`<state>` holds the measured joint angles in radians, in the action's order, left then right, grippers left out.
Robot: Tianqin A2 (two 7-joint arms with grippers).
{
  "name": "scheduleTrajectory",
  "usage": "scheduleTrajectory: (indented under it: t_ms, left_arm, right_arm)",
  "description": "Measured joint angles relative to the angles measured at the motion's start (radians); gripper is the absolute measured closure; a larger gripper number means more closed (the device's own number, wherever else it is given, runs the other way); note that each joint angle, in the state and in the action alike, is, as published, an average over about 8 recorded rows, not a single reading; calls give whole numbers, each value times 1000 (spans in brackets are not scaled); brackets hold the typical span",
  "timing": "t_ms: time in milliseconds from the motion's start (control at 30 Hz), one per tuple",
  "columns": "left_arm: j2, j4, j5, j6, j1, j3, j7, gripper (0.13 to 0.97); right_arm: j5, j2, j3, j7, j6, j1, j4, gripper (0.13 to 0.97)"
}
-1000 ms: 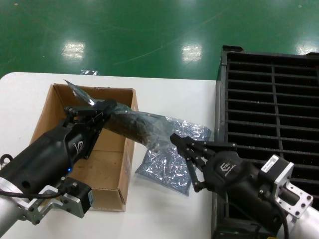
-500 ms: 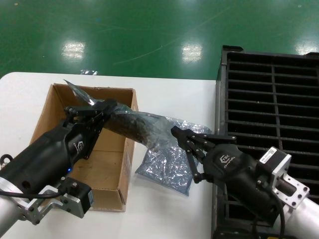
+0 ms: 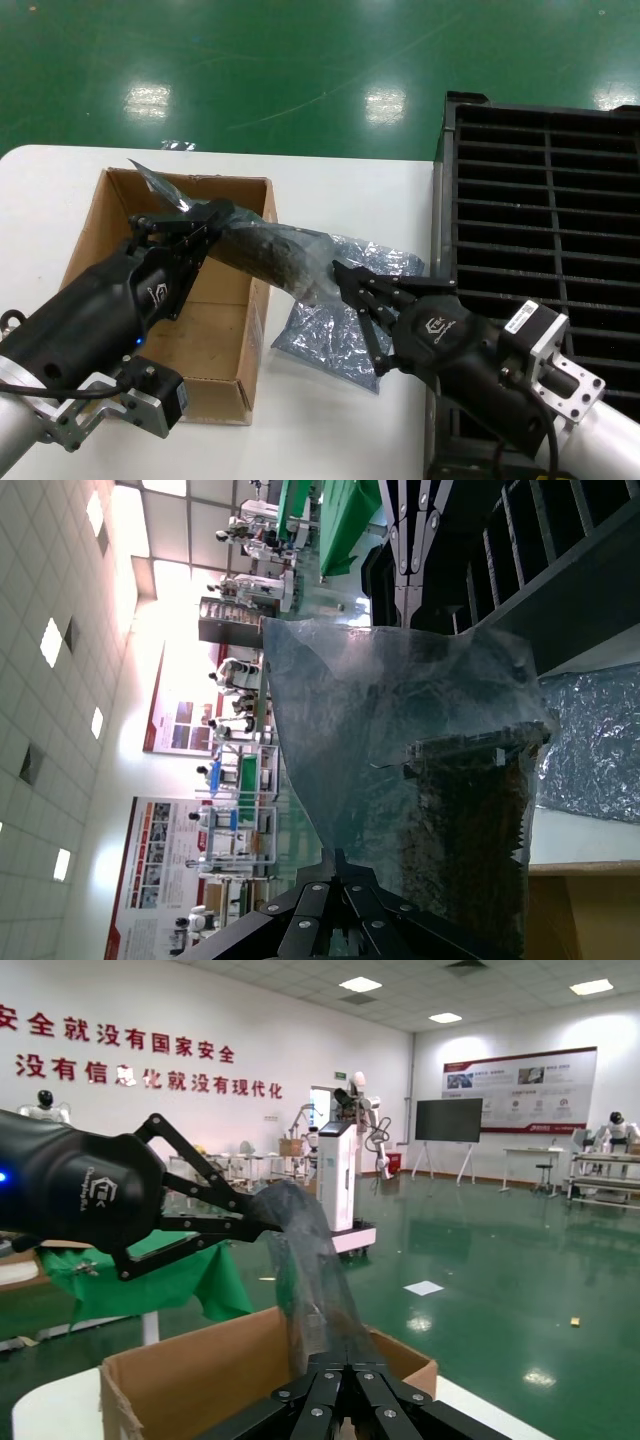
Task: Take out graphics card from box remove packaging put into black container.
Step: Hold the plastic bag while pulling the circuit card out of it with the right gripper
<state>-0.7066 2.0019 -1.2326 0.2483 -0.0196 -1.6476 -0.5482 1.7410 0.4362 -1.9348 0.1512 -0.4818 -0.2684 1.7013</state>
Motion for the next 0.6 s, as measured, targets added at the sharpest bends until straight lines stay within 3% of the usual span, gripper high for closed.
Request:
scheduleTrajectory:
  t_ms: [600]
  left_arm:
    - [0, 0, 0, 0, 0, 0, 0, 959]
  right_arm:
    - [-17, -21, -49, 8, -33, -58, -57, 964]
